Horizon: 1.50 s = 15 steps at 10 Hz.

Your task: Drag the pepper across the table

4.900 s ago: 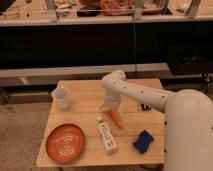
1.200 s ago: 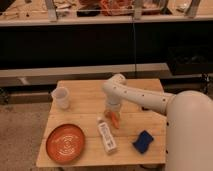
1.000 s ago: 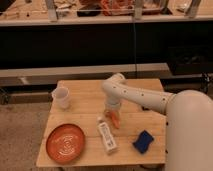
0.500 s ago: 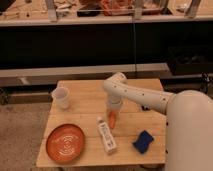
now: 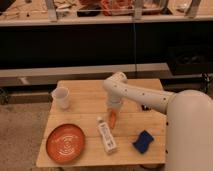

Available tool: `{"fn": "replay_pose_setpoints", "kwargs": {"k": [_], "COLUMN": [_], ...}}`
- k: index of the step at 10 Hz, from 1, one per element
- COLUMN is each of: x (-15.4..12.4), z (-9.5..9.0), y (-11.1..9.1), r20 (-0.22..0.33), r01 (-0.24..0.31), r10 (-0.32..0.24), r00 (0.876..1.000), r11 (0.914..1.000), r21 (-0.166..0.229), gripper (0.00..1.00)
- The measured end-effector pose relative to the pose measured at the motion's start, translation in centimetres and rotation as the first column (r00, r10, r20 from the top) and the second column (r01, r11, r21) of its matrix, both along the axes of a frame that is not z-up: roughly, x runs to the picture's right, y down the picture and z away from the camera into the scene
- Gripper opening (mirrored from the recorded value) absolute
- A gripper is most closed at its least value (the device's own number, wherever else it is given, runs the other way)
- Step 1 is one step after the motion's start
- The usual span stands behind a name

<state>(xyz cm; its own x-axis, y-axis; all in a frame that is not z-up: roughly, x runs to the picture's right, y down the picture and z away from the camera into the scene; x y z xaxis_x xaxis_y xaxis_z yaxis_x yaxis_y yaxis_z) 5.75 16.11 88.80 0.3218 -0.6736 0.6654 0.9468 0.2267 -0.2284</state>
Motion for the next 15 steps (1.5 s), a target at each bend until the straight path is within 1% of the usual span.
{"fn": "replay_pose_setpoints", "kwargs": {"k": [4, 7, 9, 10, 11, 12, 13, 14, 15], "x": [-0.1, -0.2, -0.3, -0.5, -0.6, -0.3, 0.8, 2.3, 2.7], "z": [0.2, 0.3, 0.4, 0.5, 0.4, 0.2, 0.0, -0.2, -0.3], "y": [0.0, 0.0, -0.1, -0.2, -0.1, 0.0, 0.1, 0.2, 0.3], "r20": [0.002, 0.005, 0.009, 0.014, 0.015, 0.015, 0.007, 0.002, 0.003], "r01": [0.003, 0.003, 0.002, 0.004, 0.006, 0.0, -0.005, -0.013, -0.018], "r10": [-0.003, -0.003, -0.002, -0.004, -0.006, 0.001, 0.005, 0.013, 0.018], "r00": [1.0, 1.0, 1.0, 1.0, 1.0, 1.0, 1.0, 1.0, 1.0], "r11": [1.0, 1.0, 1.0, 1.0, 1.0, 1.0, 1.0, 0.9999, 0.9998], "r21": [-0.002, -0.002, -0.002, -0.003, -0.004, -0.005, -0.004, -0.006, -0.007], "gripper": [0.47, 0.33, 0.34, 0.4, 0.43, 0.4, 0.32, 0.2, 0.1]}}
